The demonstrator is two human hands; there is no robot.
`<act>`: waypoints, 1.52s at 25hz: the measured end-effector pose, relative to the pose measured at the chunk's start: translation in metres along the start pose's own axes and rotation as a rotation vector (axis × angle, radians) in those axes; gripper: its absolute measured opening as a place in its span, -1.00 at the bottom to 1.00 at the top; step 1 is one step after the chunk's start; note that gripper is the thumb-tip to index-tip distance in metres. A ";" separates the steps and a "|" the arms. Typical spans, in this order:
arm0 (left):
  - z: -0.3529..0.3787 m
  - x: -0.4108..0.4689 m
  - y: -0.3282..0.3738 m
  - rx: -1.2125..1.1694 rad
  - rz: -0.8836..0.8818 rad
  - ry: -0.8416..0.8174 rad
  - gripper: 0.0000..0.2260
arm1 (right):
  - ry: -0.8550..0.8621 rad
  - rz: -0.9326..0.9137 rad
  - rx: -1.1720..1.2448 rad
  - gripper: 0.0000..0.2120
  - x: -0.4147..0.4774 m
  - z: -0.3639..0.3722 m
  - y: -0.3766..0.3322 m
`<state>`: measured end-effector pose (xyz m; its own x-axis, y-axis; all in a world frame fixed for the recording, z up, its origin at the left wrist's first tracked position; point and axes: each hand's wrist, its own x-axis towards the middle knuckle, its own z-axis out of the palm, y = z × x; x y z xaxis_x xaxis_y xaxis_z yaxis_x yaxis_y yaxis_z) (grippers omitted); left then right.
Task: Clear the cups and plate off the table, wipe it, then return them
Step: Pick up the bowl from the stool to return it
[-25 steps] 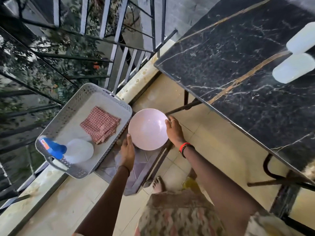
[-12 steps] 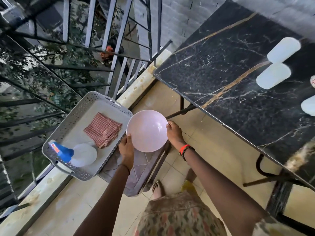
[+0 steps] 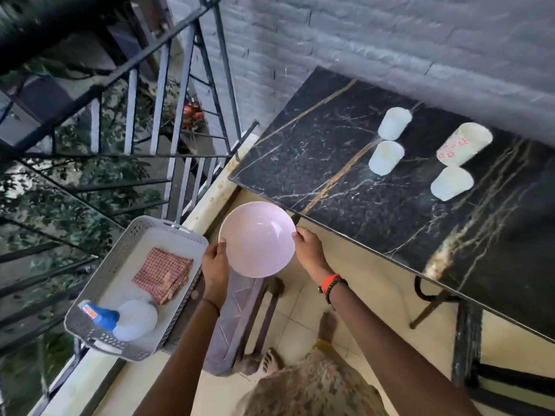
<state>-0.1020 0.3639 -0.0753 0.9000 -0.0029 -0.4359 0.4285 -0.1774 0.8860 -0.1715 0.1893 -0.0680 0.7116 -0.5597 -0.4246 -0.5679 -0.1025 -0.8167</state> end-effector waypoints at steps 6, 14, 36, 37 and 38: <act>0.068 -0.017 0.050 0.079 0.087 -0.192 -0.78 | 0.201 0.020 0.095 -0.76 -0.013 -0.081 -0.003; 0.202 -0.059 0.081 0.244 0.146 -0.505 -0.76 | 0.523 0.188 0.358 -0.73 -0.020 -0.202 0.037; 0.566 -0.186 0.055 0.687 0.141 -0.851 -0.80 | 0.841 0.433 0.400 -0.80 0.016 -0.516 0.190; 0.578 -0.187 0.056 0.712 0.139 -0.854 -0.82 | 0.835 0.442 0.399 -0.80 0.022 -0.524 0.193; 0.588 -0.186 0.055 0.722 0.136 -0.862 -0.84 | 0.837 0.437 0.400 -0.80 0.029 -0.531 0.198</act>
<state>-0.2928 -0.2240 -0.0392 0.4609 -0.6933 -0.5539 -0.0670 -0.6496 0.7574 -0.4833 -0.2835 -0.0345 -0.1282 -0.8923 -0.4330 -0.4197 0.4443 -0.7915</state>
